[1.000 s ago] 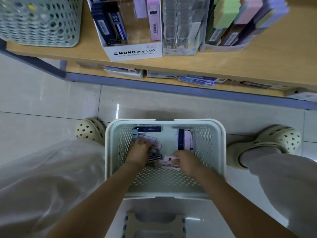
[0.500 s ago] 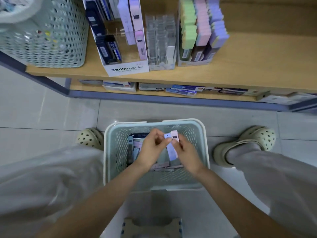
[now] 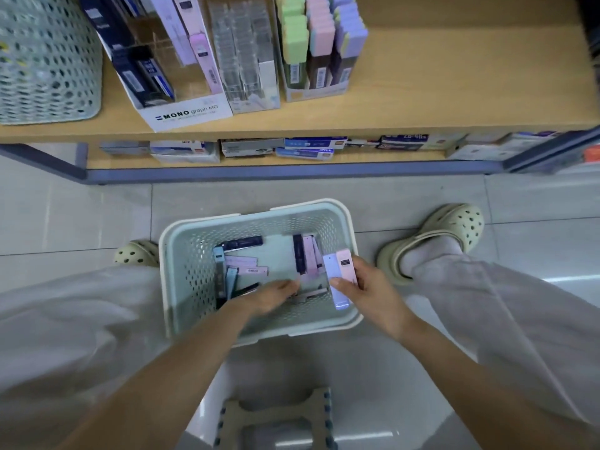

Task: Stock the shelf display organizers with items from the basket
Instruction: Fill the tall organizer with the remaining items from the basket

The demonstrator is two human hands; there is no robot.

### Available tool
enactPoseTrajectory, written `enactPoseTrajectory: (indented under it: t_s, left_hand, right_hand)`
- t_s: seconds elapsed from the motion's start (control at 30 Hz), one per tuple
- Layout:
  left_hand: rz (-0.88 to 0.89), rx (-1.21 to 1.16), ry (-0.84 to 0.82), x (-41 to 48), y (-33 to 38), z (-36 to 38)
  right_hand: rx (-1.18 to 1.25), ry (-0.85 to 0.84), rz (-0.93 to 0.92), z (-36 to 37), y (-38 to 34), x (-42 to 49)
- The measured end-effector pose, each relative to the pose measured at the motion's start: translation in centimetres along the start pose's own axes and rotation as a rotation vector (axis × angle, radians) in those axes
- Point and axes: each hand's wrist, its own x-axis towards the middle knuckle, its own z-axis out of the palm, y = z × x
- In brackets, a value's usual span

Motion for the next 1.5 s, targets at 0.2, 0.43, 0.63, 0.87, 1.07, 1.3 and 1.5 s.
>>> enactPoseTrajectory:
  t_s: [0.2,0.43,0.63,0.87,1.07,1.3,1.5]
  left_hand:
    - [0.104,0.301,0.026,1.7,-0.3,0.2]
    - [0.064,0.362,0.029,1.6,-0.7,-0.2]
    - [0.049,0.406,0.063,-0.2,-1.2,-1.0]
    - [0.299,-0.266,0.396,-4.3,4.9,-0.3]
    - [0.495,-0.554,0.284,-7.2,9.2,0.2]
    - [0.552,-0.526,0.436,-7.5,10.3,0.6]
    - [0.571,-0.403,0.571,-7.1,10.9,0.4]
  right_hand:
    - [0.032,-0.002,0.005,0.1,-0.2,0.3]
    - [0.002,0.022,0.046,0.0,-0.4,0.4]
    - [0.020,0.058,0.064,0.0,-0.6,0.4]
    - [-0.009,0.171,0.081,0.8,-0.8,-0.3]
    - [0.045,0.321,0.079,1.0,-1.5,-0.7]
    - [0.174,0.219,-0.026,0.2,-3.1,-2.0]
    - [0.145,0.307,-0.018,-0.9,-2.5,-1.9]
